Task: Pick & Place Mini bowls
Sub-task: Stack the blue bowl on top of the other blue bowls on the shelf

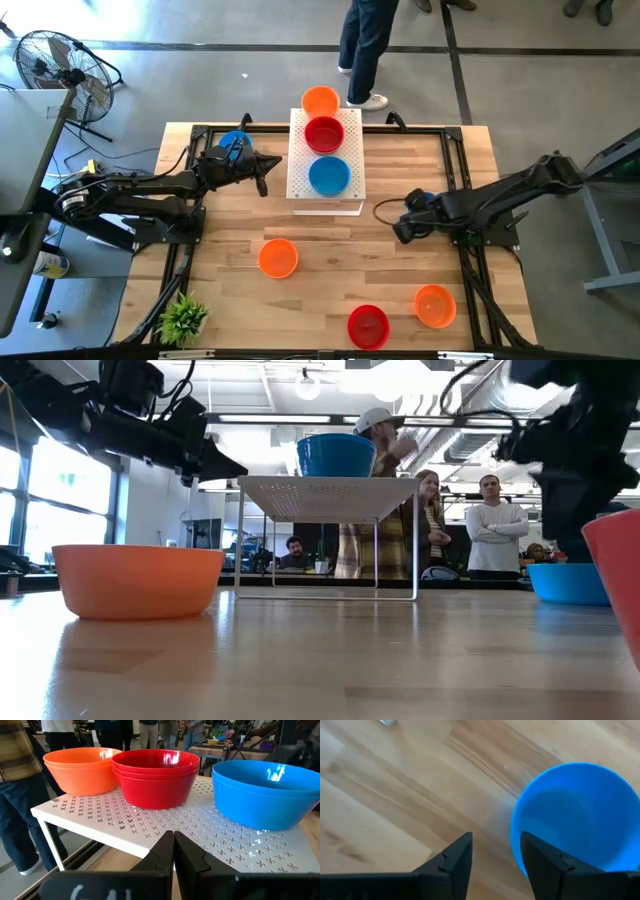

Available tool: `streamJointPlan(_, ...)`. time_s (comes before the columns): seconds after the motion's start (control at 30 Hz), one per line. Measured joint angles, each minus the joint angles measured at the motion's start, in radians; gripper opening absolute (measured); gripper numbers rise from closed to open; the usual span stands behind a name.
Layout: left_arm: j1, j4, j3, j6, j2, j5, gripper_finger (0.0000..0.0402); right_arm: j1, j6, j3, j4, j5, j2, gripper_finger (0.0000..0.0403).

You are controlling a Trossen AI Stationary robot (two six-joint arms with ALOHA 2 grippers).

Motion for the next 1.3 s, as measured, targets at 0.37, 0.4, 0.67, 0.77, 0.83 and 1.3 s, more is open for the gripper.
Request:
streamJointPlan(0.37, 0.000, -0.009, 0.000, 0.000, 0.000, 0.000, 0.0005, -0.085, -0.002, 0.000, 0.056, -0.053, 0.242, 0.0134)
streamJointPlan(0.4, 0.000, -0.009, 0.000, 0.000, 0.000, 0.000, 0.0005, -0.090, -0.007, 0.000, 0.072, -0.059, 0.256, 0.0126)
streamJointPlan(0.67, 0.000, -0.011, 0.000, 0.000, 0.000, 0.000, 0.0005, -0.108, -0.110, 0.000, 0.168, -0.082, 0.305, 0.0016)
streamJointPlan(0.77, 0.000, -0.016, 0.000, 0.000, 0.000, 0.000, 0.0005, -0.098, -0.136, 0.000, 0.178, -0.080, 0.288, 0.0010)
streamJointPlan(0.83, 0.000, -0.016, 0.000, 0.000, 0.000, 0.000, 0.0005, -0.088, -0.153, 0.000, 0.186, -0.082, 0.266, 0.0009)
streamJointPlan(1.3, 0.000, -0.016, 0.000, -0.003, 0.000, 0.000, 0.0005, 0.042, -0.348, 0.127, 0.159, -0.154, 0.113, 0.0002)
